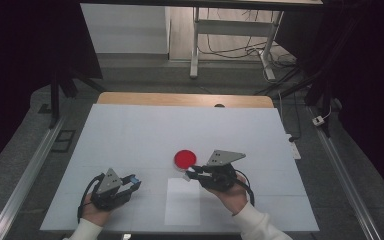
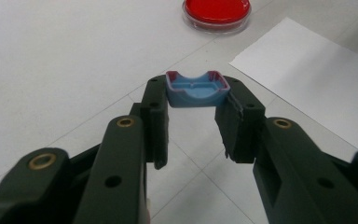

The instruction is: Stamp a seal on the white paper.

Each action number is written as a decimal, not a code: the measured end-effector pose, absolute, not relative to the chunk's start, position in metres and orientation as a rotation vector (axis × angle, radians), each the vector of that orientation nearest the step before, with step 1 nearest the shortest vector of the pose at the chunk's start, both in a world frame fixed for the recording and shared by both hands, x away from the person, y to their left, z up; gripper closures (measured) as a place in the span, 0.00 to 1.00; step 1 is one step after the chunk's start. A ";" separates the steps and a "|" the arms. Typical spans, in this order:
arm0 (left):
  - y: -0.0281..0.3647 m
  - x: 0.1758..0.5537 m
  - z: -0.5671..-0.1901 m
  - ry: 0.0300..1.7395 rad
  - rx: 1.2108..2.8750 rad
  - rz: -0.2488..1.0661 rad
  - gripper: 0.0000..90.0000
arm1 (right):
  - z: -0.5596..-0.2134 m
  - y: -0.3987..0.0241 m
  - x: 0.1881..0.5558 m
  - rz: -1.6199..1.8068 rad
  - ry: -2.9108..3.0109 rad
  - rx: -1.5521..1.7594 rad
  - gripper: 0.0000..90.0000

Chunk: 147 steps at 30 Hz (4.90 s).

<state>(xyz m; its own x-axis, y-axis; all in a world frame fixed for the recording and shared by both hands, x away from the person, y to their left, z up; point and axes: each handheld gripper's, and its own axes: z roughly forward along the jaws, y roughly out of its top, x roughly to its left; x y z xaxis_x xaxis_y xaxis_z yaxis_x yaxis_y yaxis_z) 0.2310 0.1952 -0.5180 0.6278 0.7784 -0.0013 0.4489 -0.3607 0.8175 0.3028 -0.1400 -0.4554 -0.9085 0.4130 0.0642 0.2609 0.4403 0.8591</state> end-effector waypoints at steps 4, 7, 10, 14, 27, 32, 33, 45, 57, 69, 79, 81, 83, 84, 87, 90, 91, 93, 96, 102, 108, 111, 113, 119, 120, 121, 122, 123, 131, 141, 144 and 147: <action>0.195 0.231 -0.518 0.961 2.012 0.497 0.72 | -0.457 -0.138 0.301 1.466 2.545 0.589 0.84; 0.195 0.231 -0.518 0.962 2.011 0.497 0.72 | -0.457 -0.137 0.300 1.482 2.551 0.593 0.84; 0.195 0.231 -0.518 0.961 2.012 0.498 0.72 | -0.458 -0.136 0.298 1.477 2.558 0.590 0.84; 0.195 0.231 -0.518 0.961 2.013 0.497 0.72 | -0.460 -0.134 0.296 1.469 2.572 0.580 0.84; 0.195 0.231 -0.518 0.960 2.015 0.496 0.72 | -0.471 -0.124 0.290 1.435 2.631 0.543 0.84; 0.195 0.231 -0.519 0.961 2.016 0.496 0.72 | -0.478 -0.121 0.289 1.411 2.657 0.542 0.84; 0.195 0.231 -0.519 0.962 2.016 0.496 0.72 | -0.479 -0.120 0.289 1.407 2.658 0.544 0.84; 0.196 0.232 -0.519 0.963 2.016 0.496 0.72 | -0.486 -0.119 0.290 1.319 2.674 0.548 0.84; 0.196 0.232 -0.519 0.964 2.015 0.495 0.72 | -0.492 -0.119 0.290 1.255 2.696 0.538 0.84; 0.196 0.232 -0.519 0.963 2.016 0.495 0.72 | -0.500 -0.115 0.288 1.199 2.704 0.510 0.84; 0.195 0.232 -0.519 0.961 2.018 0.494 0.72 | -0.502 -0.115 0.288 1.174 2.701 0.502 0.84; 0.195 0.232 -0.519 0.961 2.017 0.494 0.72 | -0.503 -0.114 0.288 1.183 2.703 0.508 0.84; 0.196 0.232 -0.519 0.962 2.017 0.494 0.72 | -0.503 -0.114 0.288 1.180 2.704 0.505 0.84; 0.196 0.232 -0.519 0.960 2.018 0.494 0.72 | -0.503 -0.114 0.288 1.174 2.704 0.503 0.84; 0.195 0.232 -0.519 0.961 2.018 0.493 0.72 | -0.503 -0.114 0.288 1.173 2.704 0.500 0.84; 0.195 0.232 -0.519 0.961 2.017 0.493 0.72 | -0.504 -0.114 0.288 1.172 2.703 0.498 0.84; 0.195 0.232 -0.519 0.961 2.018 0.493 0.72 | -0.504 -0.114 0.288 1.176 2.702 0.493 0.84; 0.195 0.232 -0.519 0.961 2.018 0.493 0.72 | -0.504 -0.114 0.287 1.178 2.700 0.493 0.84; 0.195 0.232 -0.519 0.961 2.018 0.492 0.72 | -0.504 -0.113 0.287 1.179 2.698 0.486 0.84; 0.195 0.231 -0.519 0.960 2.018 0.492 0.72 | -0.504 -0.113 0.286 1.165 2.697 0.471 0.84; 0.195 0.232 -0.519 0.961 2.018 0.493 0.72 | -0.504 -0.112 0.286 1.153 2.701 0.475 0.84; 0.195 0.231 -0.519 0.960 2.018 0.491 0.72 | -0.505 -0.111 0.286 1.117 2.707 0.472 0.84; 0.195 0.231 -0.519 0.960 2.018 0.493 0.72 | -0.506 -0.109 0.285 1.122 2.707 0.474 0.84; 0.195 0.232 -0.519 0.961 2.018 0.493 0.72 | -0.505 -0.109 0.286 1.102 2.721 0.483 0.84; 0.195 0.232 -0.519 0.961 2.018 0.493 0.72 | -0.505 -0.108 0.286 1.102 2.722 0.486 0.84; 0.195 0.232 -0.519 0.962 2.018 0.493 0.72 | -0.505 -0.108 0.286 1.090 2.724 0.480 0.84; 0.195 0.232 -0.519 0.962 2.018 0.493 0.72 | -0.505 -0.108 0.286 1.086 2.723 0.476 0.84; 0.195 0.232 -0.519 0.962 2.018 0.493 0.72 | -0.505 -0.107 0.286 1.075 2.727 0.471 0.84; 0.194 0.232 -0.519 0.965 2.018 0.494 0.72 | -0.503 -0.104 0.285 1.033 2.729 0.480 0.84; 0.194 0.232 -0.519 0.966 2.017 0.493 0.72 | -0.503 -0.105 0.286 1.031 2.739 0.480 0.84; 0.194 0.232 -0.519 0.967 2.019 0.493 0.72 | -0.504 -0.105 0.285 1.040 2.732 0.479 0.84; 0.194 0.232 -0.519 0.966 2.016 0.494 0.72 | -0.504 -0.105 0.285 1.048 2.730 0.483 0.84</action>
